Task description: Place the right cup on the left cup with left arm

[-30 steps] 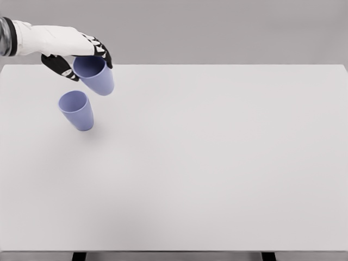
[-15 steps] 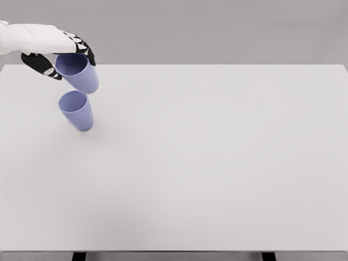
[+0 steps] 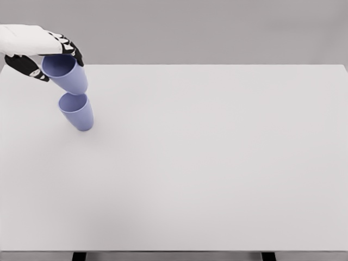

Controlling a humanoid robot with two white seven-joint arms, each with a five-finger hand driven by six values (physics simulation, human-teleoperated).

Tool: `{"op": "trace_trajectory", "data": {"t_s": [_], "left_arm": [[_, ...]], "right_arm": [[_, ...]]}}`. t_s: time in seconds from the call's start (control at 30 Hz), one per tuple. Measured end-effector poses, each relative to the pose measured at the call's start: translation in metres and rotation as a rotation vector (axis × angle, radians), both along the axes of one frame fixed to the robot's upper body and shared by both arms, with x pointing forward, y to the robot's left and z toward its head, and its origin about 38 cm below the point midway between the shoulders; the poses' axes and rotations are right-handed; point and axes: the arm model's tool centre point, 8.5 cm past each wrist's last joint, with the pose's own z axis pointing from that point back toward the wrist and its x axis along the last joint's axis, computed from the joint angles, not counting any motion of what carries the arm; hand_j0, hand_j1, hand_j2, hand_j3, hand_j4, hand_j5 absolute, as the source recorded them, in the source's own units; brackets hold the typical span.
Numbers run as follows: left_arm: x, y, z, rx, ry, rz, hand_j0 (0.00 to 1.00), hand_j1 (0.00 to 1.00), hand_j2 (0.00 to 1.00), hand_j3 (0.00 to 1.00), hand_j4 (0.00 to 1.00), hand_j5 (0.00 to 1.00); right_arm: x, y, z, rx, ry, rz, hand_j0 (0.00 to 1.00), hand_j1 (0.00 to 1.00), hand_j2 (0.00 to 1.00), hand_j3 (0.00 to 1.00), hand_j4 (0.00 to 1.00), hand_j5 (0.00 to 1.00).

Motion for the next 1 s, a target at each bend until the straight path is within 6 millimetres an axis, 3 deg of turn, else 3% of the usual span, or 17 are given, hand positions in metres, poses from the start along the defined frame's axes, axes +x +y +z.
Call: {"op": "trace_trajectory", "data": {"t_s": [1.0], "left_arm": [[-0.023,0.011,-0.004,0.015,0.019,-0.003,0.71,0.71,0.71,0.71,0.71,0.71]], "right_arm": [[0.0,0.0,0.0,0.0,0.0,0.0,1.0,1.0,1.0,1.0,1.0,1.0]]}}
